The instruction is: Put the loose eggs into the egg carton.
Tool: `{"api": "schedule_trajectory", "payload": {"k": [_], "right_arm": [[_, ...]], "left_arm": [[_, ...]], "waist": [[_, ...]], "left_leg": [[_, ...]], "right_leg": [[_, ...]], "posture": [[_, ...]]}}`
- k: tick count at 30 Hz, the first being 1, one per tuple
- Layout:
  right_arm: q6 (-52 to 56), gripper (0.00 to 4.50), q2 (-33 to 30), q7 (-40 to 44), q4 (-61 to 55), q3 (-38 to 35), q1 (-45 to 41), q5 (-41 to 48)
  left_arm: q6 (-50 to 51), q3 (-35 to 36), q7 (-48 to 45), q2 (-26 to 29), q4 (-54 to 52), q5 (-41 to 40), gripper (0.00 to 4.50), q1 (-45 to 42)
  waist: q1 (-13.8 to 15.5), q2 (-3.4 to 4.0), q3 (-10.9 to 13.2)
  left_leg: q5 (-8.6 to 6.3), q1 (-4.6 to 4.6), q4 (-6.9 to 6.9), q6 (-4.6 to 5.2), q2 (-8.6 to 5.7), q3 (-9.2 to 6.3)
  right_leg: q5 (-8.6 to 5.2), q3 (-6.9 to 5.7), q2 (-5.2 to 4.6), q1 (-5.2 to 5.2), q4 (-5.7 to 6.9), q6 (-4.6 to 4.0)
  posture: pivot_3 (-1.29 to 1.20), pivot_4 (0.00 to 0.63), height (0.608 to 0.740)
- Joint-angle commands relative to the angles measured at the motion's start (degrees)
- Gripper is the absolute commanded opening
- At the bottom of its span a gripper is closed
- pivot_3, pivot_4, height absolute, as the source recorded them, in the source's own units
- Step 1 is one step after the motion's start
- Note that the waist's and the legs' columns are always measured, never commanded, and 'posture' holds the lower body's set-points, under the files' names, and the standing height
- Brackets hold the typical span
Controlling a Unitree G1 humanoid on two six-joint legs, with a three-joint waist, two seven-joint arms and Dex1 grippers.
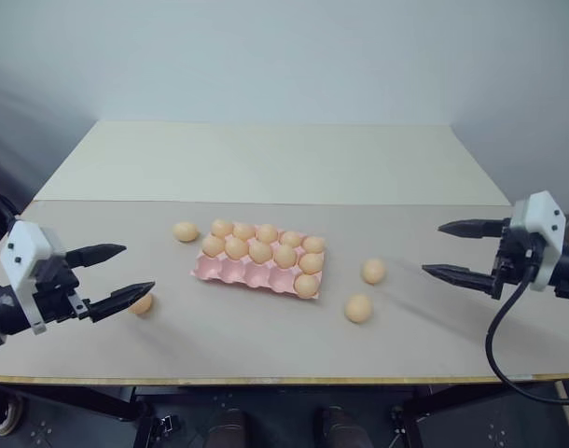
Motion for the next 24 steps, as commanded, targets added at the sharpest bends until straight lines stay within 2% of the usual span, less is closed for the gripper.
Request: {"api": "schedule_trajectory", "payload": {"k": [1, 12, 20, 24], "right_arm": [[-0.68, 4.5, -1.12, 0.28, -1.87, -2.29, 0.35, 0.61], [-0.68, 4.5, -1.39, 0.59, -2.11, -2.39, 0.95, 0.8], [-1.72, 4.5, -4.25, 3.79, -0.4, -1.11, -0.67, -0.33], [-4.66, 4.5, -4.66, 4.29, 0.59, 1.74, -0.8, -3.89]], "left_arm": [[0.38, 1.5, 0.74, 0.31, -0.29, -0.91, 4.47, -0.81], [-0.78, 0.84, -1.83, 1.51, 1.01, -1.02, 4.47, -2.05], [-0.8, 0.52, -3.78, 2.42, 2.2, -1.36, 4.47, -3.05], [-0.56, 0.12, -4.73, 3.07, 3.52, -1.83, 4.47, -4.34]], "waist": [[0.0, 0.0, 0.0], [0.01, 0.0, 0.0], [-0.01, 0.0, 0.0], [0.0, 0.0, 0.0]], "left_leg": [[0.0, 0.0, 0.0, 0.0, 0.0, 0.0], [0.0, 0.0, 0.0, 0.0, 0.0, 0.0], [0.0, -0.01, 0.0, 0.0, 0.0, 0.01], [0.0, -0.02, -0.02, 0.0, 0.01, 0.0]], "right_leg": [[0.0, 0.0, 0.0, 0.0, 0.0, 0.0], [0.0, 0.0, 0.01, 0.0, 0.0, 0.0], [0.0, 0.0, 0.0, -0.03, 0.0, 0.0], [0.0, -0.01, 0.0, -0.03, 0.0, -0.01]], "posture": [[0.0, 0.15, 0.74], [0.0, 0.15, 0.74], [0.0, 0.15, 0.74], [0.0, 0.15, 0.74]]}}
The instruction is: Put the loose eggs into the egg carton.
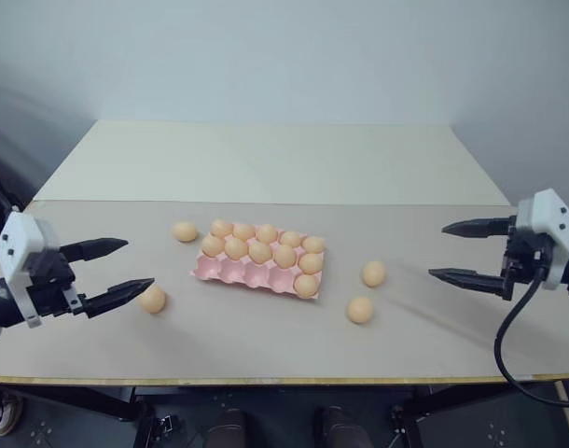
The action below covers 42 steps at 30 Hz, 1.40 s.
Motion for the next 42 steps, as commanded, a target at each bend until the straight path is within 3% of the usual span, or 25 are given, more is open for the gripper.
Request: {"api": "schedule_trajectory", "payload": {"k": [1, 8, 15, 24, 35, 38, 42], "right_arm": [[-4.41, 4.5, -1.09, 0.32, 0.54, 2.86, -0.83, -4.27], [-15.34, 4.5, 4.52, -2.44, 11.81, 17.8, -11.32, -18.63], [-19.81, 4.5, 10.2, -3.6, 22.44, 22.94, -18.89, -23.79], [-18.79, 4.5, 8.29, 4.36, 9.47, 21.64, -14.16, -16.18], [-22.76, 4.5, 14.09, -0.07, 8.1, 31.18, -12.38, -26.09], [-24.49, 3.88, 15.04, -1.98, 8.79, 32.68, -12.63, -29.26], [-22.8, 2.49, 15.67, -1.23, 6.92, 31.75, -13.11, -27.12]], "left_arm": [[-0.68, -0.23, -0.85, 1.42, 1.1, -0.41, 4.47, -1.87], [-1.5, -5.19, -1.24, 1.03, 2.83, 0.03, 4.47, -6.41], [-1.82, -5.56, -1.52, 0.89, 2.47, -0.01, 4.47, -6.74], [-2.0, -4.48, -2.28, 1.1, 2.11, -0.11, 4.47, -5.8], [-1.81, -4.73, -2.62, 1.08, 1.44, -0.2, 4.47, -5.35], [-1.65, -4.13, -2.65, 1.18, 1.09, -0.36, 4.5, -4.83], [-1.42, -3.53, -2.58, 1.44, 0.85, -0.56, 4.5, -4.55]], "waist": [[-0.04, 0.0, 0.0], [-0.65, -0.01, 0.0], [-1.25, -0.01, 0.0], [-1.38, -0.01, 0.0], [-1.35, -0.05, -0.03], [-1.35, -0.05, -0.03], [-1.37, -0.05, -0.03]], "left_leg": [[0.0, 0.0, 0.0, 0.0, 0.0, 0.0], [-0.16, 0.03, 0.01, -0.28, 0.0, 0.03], [0.03, -0.42, 0.0, 0.05, -0.04, 0.02], [0.02, -0.59, 0.03, 0.07, -0.03, 0.02], [0.03, -0.39, 0.06, 0.06, -0.03, 0.14], [0.03, -0.4, 0.06, 0.06, -0.02, 0.17], [0.03, -0.39, 0.06, 0.06, -0.02, 0.17]], "right_leg": [[0.0, 0.0, 0.0, 0.0, 0.0, 0.0], [0.01, 0.01, 0.02, -0.02, 0.03, 0.01], [0.16, 0.05, 0.04, -0.4, 0.03, 0.23], [0.23, 0.05, 0.04, -0.61, 0.12, 0.36], [0.12, 0.23, 0.09, -0.54, 0.21, 0.07], [0.13, 0.25, 0.1, -0.56, 0.21, 0.09], [0.13, 0.25, 0.11, -0.58, 0.24, 0.09]], "posture": [[0.0, 0.15, 0.74], [0.0, 0.15, 0.74], [0.0, 0.15, 0.74], [0.0, 0.15, 0.74], [0.0, 0.15, 0.74], [0.0, 0.15, 0.74], [0.0, 0.15, 0.74]]}}
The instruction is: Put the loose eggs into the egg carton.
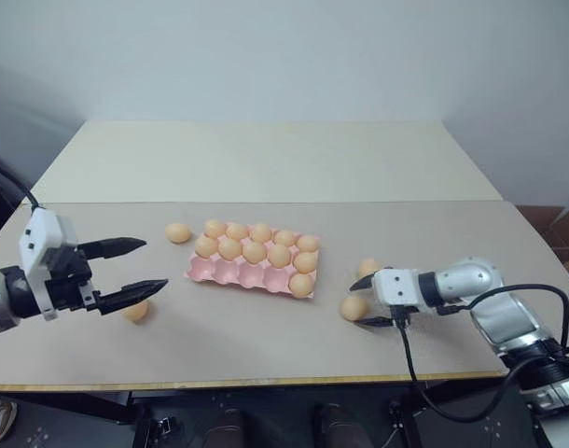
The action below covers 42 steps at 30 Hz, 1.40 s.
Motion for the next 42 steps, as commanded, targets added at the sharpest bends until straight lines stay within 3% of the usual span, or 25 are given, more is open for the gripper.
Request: {"api": "schedule_trajectory", "payload": {"k": [1, 3, 8, 16, 21, 26, 29, 34, 42], "right_arm": [[1.04, 2.22, -0.3, 0.83, -3.69, -2.32, -1.32, 3.18], [3.17, 1.96, -0.55, 1.9, -6.42, -3.81, -1.68, 6.42], [8.14, 1.96, 2.41, 0.91, -10.59, -3.63, -6.39, 10.02], [13.83, 1.96, 15.8, -8.93, -2.99, 4.77, -18.43, -0.08], [15.32, 1.96, 19.12, -10.94, -1.28, 8.04, -20.07, -3.85], [17.26, 3.47, 19.2, -11.19, -2.95, 7.73, -19.24, -4.19], [19.84, 4.48, 18.29, -11.02, -5.83, 4.8, -18.39, -1.94], [23.18, 4.48, 13.07, -9.05, -13.25, -3.93, -14.26, 5.71], [29.65, 4.48, -3.08, -1.4, -19.71, -26.11, 0.12, 22.2]], "left_arm": [[-0.31, 2.57, -0.19, 1.13, -1.47, -0.69, 4.5, -0.08], [-0.33, 2.77, -0.21, 1.26, -1.35, -0.51, 4.5, -0.06], [-0.49, 3.05, -0.05, 1.38, -0.79, -0.35, 4.5, -0.24], [-0.83, 2.52, 0.2, 1.14, -0.37, 0.02, 4.5, -0.5], [-0.89, 3.33, -0.1, 0.98, -0.76, -0.02, 4.5, 0.47], [-0.79, 3.77, -0.18, 1.01, -1.26, -0.2, 4.5, 1.34], [-0.83, 3.62, -0.15, 1.03, -1.23, -0.28, 4.5, 1.35], [-0.94, 4.01, -0.47, 1.11, -0.87, -0.12, 4.5, 1.86], [-1.41, 4.09, -2.55, 2.5, 2.91, 0.42, 4.5, 1.04]], "waist": [[-0.01, 0.0, 0.0], [0.0, 0.0, 0.0], [-0.19, -0.03, -0.02], [-0.17, -0.07, -0.05], [0.09, -0.08, -0.05], [-0.04, -0.08, -0.05], [-0.04, -0.08, -0.05], [0.17, -0.09, -0.06], [0.59, -0.1, -0.06]], "left_leg": [[0.0, 0.0, 0.0, 0.0, 0.0, 0.0], [0.0, 0.02, 0.0, 0.0, 0.0, 0.0], [0.0, 0.02, 0.0, 0.0, 0.01, 0.0], [0.0, 0.02, 0.0, 0.0, 0.12, 0.0], [0.0, -0.11, 0.0, 0.0, 0.1, 0.0], [0.0, -0.11, 0.0, 0.0, 0.11, 0.0], [0.01, -0.07, 0.0, -0.01, 0.12, -0.01], [0.0, -0.1, 0.0, -0.01, 0.11, -0.01], [0.0, -0.07, 0.0, -0.01, 0.11, 0.01]], "right_leg": [[0.0, 0.0, 0.0, 0.0, 0.01, -0.01], [0.0, 0.01, 0.0, 0.01, 0.01, -0.01], [0.02, 0.02, 0.0, 0.0, 0.01, 0.02], [0.14, 0.03, 0.16, -0.07, 0.08, 0.03], [0.25, 0.0, 0.13, -0.08, -0.02, 0.05], [0.22, -0.01, 0.13, -0.12, 0.02, 0.09], [0.22, -0.02, 0.14, -0.12, 0.08, 0.08], [0.22, -0.02, 0.13, -0.09, -0.01, 0.09], [0.07, 0.0, 0.12, -0.08, -0.03, -0.11]], "posture": [[0.0, 0.15, 0.74], [0.0, 0.15, 0.74], [0.0, 0.15, 0.74], [0.0, 0.15, 0.74], [0.0, 0.15, 0.74], [0.0, 0.15, 0.74], [0.0, 0.15, 0.74], [0.0, 0.15, 0.74], [0.0, 0.15, 0.74]]}}
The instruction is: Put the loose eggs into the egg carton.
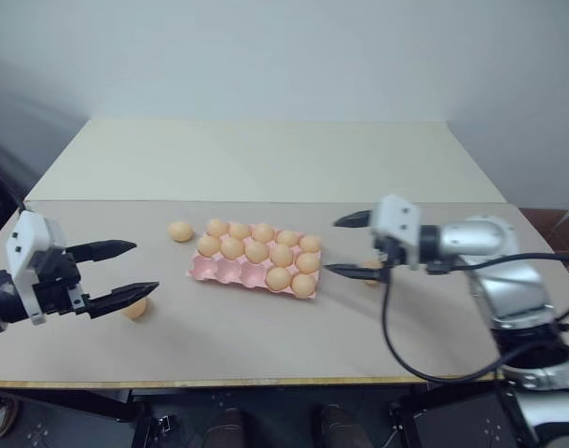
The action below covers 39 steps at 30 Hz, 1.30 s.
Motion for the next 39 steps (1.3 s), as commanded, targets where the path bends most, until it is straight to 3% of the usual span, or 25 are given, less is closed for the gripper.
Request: {"api": "schedule_trajectory", "payload": {"k": [1, 9, 21, 24, 29, 39], "right_arm": [[2.44, 4.48, -5.16, 3.67, -3.23, -10.72, 4.71, 7.65], [0.61, 4.48, -12.58, 9.01, -0.57, -23.46, 19.45, 12.18], [0.37, 4.48, -13.64, 6.55, -0.99, -24.28, 22.08, 13.89], [-0.06, 4.48, -13.11, 4.69, -0.97, -21.65, 20.55, 13.0], [-3.6, 4.48, -10.11, -2.21, 1.28, -10.0, 15.15, 4.22], [-7.27, 4.48, 0.11, -10.95, 17.28, 9.38, 0.04, -11.8]], "left_arm": [[-1.44, 1.4, -1.01, 1.36, 1.24, 0.38, 4.5, -0.96], [-2.15, 2.44, -4.15, 2.75, 5.24, 1.13, 4.5, -0.67], [-2.38, 2.8, -3.66, 1.79, 4.51, 1.0, 4.5, -0.09], [-2.56, 2.86, -3.68, 1.87, 4.65, 1.01, 4.5, 0.14], [-2.31, 2.11, -2.8, 1.66, 4.2, 0.24, 4.5, -1.34], [-2.2, 1.82, -2.78, 1.02, 2.7, 0.2, 4.5, -1.54]], "waist": [[0.05, 0.0, 0.0], [-0.27, -0.03, -0.02], [-0.44, -0.04, -0.02], [-0.48, -0.04, -0.03], [-0.74, -0.07, -0.04], [-0.65, -0.07, -0.04]], "left_leg": [[0.0, 0.01, 0.0, 0.0, 0.01, 0.0], [0.0, 0.13, 0.0, 0.0, 0.01, 0.05], [-0.01, 0.1, 0.0, -0.01, 0.0, 0.06], [-0.01, 0.11, 0.0, -0.01, 0.0, 0.06], [-0.01, 0.15, 0.0, -0.01, 0.01, 0.07], [0.0, 0.05, 0.0, 0.01, -0.02, 0.1]], "right_leg": [[-0.03, 0.0, 0.0, 0.0, 0.0, -0.05], [-0.07, 0.07, 0.0, 0.06, 0.01, -0.11], [-0.06, 0.11, -0.02, 0.05, -0.02, -0.1], [-0.06, 0.11, -0.02, 0.05, -0.01, -0.1], [-0.06, 0.11, -0.01, 0.04, 0.01, -0.1], [-0.01, 0.14, 0.0, -0.02, 0.01, -0.03]], "posture": [[0.0, 0.15, 0.74], [0.0, 0.15, 0.74], [0.0, 0.15, 0.74], [0.0, 0.15, 0.74], [0.0, 0.15, 0.74], [0.0, 0.15, 0.74]]}}
